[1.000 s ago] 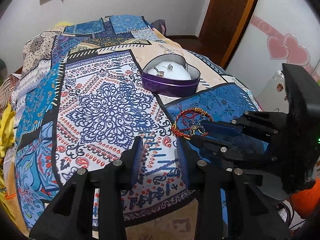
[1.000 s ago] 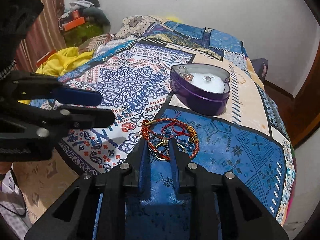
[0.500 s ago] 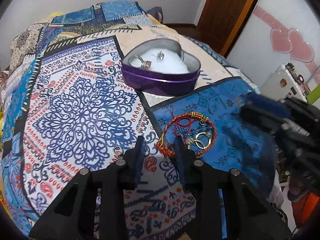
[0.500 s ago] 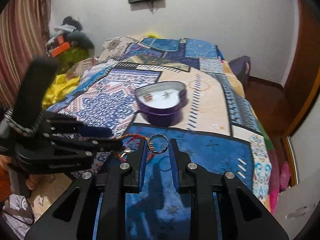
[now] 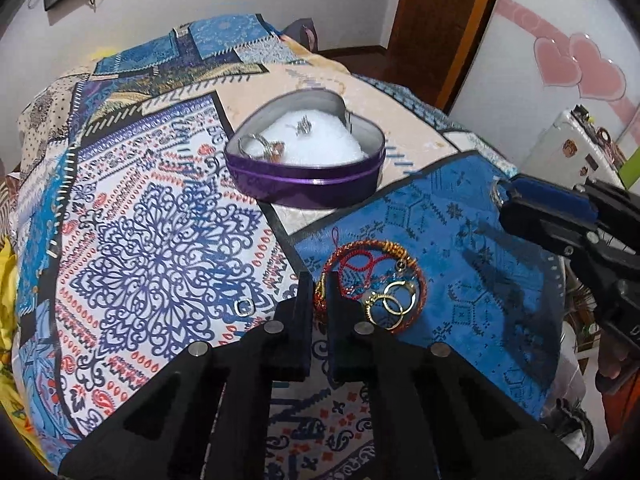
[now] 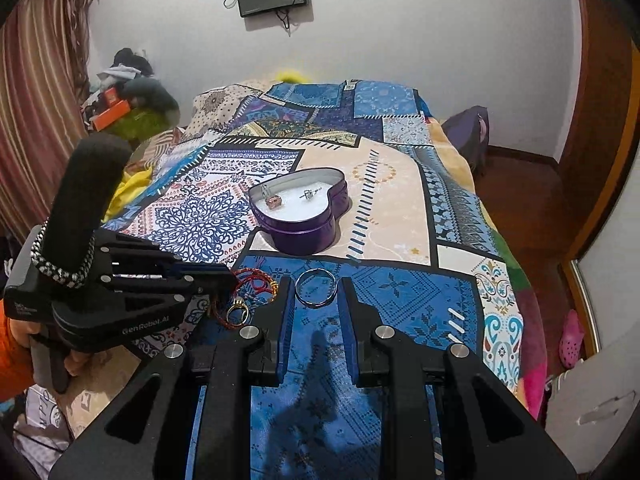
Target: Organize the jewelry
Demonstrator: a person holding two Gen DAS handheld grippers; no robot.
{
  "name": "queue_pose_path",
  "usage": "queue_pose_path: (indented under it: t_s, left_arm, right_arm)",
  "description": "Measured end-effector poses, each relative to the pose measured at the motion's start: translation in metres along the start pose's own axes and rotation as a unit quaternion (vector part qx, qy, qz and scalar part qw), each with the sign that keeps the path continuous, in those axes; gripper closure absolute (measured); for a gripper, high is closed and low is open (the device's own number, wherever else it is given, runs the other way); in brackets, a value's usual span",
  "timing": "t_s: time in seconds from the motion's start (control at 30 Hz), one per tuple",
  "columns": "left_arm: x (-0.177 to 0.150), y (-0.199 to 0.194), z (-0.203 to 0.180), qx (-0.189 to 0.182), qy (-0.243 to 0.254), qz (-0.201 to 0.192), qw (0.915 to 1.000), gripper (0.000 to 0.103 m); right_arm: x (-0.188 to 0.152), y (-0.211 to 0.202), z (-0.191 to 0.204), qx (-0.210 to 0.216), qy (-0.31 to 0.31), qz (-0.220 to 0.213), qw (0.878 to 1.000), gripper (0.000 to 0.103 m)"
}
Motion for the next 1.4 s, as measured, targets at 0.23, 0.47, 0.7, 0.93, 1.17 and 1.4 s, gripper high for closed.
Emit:
queue_pose_path:
  t_s: [0.23,0.47,0.7,0.93,1.17,1.4]
  left_arm:
    - [0.016,-0.037,0.002,-0.009,-0.01,-0.046,0.9989,0.099]
    - [0.039,-0.073,0.009,-0.004,-0.015,-0.095,0.9953,0.099]
    - [0.059,-0.087,0.022,0.002,-0.027,-0.128,0.9915,0.099]
    - [0.077,-0.082,0.037,0.007,-0.047,-0.14,0.989,0.099]
    - [0.09,-0.059,0.049,0.014,-0.058,-0.13,0.9897,0.099]
    - [0.093,-0.029,0.054,0.02,-0.057,-0.105,0.9927,0.099]
  right_arm:
    - [0.006,-0.006,-0.006,-0.007,0.005,-0.01,1.0,0.083]
    - [0.02,-0.007,-0.009,-0.009,0.007,-0.023,1.0,0.083]
    - [0.038,-0.002,-0.009,-0.005,0.008,-0.037,0.999,0.083]
    - [0.051,0.012,-0.007,0.004,0.01,-0.041,0.999,0.083]
    - [0.056,0.032,-0.003,0.015,0.01,-0.031,0.999,0.083]
    - [0.054,0.058,0.004,0.019,-0.003,-0.006,1.0,0.083]
Point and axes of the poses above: each gripper's, at about its wrist camera, not at the fingertips, and y roughly the way its jaws point, z to its left, x to its top, the point moved 8 cm from there along y, roughly the way its jaws point, and after that the axes turned 5 degrees about -y, right-handed, at the moved point
